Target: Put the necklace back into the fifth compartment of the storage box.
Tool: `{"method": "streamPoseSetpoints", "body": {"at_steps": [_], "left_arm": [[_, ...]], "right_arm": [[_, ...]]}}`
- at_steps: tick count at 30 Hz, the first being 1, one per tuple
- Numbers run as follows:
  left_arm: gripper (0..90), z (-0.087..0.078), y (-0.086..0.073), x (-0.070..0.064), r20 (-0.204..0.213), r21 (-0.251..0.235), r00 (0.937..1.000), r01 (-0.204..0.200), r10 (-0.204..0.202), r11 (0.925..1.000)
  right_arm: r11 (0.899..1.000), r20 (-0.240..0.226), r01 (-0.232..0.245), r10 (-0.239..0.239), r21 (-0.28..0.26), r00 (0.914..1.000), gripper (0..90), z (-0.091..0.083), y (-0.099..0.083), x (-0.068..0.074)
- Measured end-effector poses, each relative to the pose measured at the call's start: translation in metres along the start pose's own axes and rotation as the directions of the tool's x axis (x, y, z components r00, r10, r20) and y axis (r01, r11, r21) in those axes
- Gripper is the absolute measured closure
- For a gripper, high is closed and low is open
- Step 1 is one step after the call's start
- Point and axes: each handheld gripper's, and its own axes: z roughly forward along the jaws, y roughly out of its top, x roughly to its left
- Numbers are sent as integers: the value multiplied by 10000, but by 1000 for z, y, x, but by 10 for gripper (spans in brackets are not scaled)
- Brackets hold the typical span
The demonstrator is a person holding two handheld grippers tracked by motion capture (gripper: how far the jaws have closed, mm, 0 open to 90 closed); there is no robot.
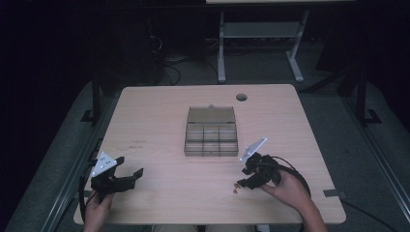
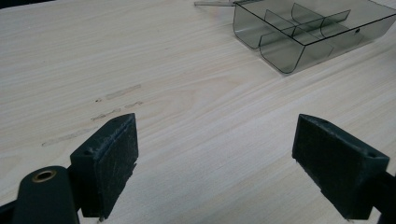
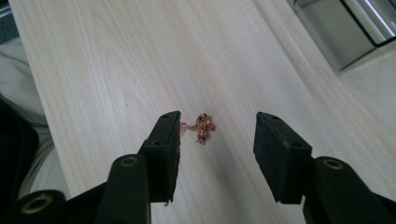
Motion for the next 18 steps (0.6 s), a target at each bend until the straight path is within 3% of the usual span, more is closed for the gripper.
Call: {"method": "streamPoseSetpoints", "body": {"at_steps": [5,18], "left_arm": [[141,0,0,0,11,-12,10000,-23,23,10000],[141,2,2,-3,137,30,9999,-56,56,10000]], "right_arm": [[9989,48,108,-110,459,9999,589,11,5,3],[9924,-148,397,-382,1161,9992,655,29,13,7]]}}
